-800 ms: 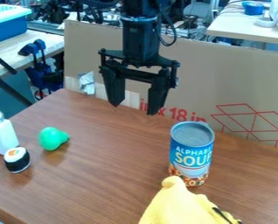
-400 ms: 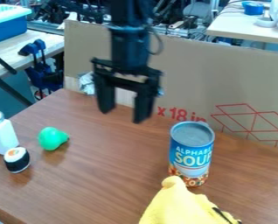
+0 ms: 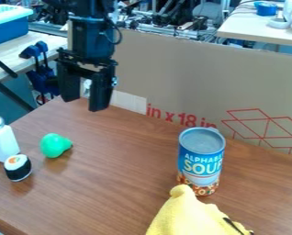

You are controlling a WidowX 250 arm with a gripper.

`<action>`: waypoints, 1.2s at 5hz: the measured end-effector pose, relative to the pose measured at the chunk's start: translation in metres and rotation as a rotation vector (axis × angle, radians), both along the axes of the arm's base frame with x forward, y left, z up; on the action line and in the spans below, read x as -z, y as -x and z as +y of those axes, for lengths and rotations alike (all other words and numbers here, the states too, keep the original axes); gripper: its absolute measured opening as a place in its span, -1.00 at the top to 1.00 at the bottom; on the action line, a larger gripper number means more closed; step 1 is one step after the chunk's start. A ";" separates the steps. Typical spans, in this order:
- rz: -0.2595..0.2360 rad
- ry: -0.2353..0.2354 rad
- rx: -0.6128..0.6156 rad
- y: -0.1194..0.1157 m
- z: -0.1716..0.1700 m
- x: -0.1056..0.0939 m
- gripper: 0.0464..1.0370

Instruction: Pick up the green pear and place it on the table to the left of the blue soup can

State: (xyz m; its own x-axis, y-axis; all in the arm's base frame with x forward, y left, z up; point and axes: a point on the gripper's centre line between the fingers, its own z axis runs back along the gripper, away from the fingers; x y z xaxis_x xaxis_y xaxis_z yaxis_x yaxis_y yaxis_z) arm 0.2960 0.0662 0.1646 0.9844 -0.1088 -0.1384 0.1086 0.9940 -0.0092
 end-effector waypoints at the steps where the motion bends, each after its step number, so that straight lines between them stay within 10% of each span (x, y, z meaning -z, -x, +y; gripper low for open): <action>1: -0.029 -0.049 0.007 0.001 0.027 0.005 -0.93; 2: -0.039 -0.104 0.040 0.010 0.050 0.031 -0.93; 6: -0.181 0.037 -0.034 -0.018 0.097 0.083 -0.93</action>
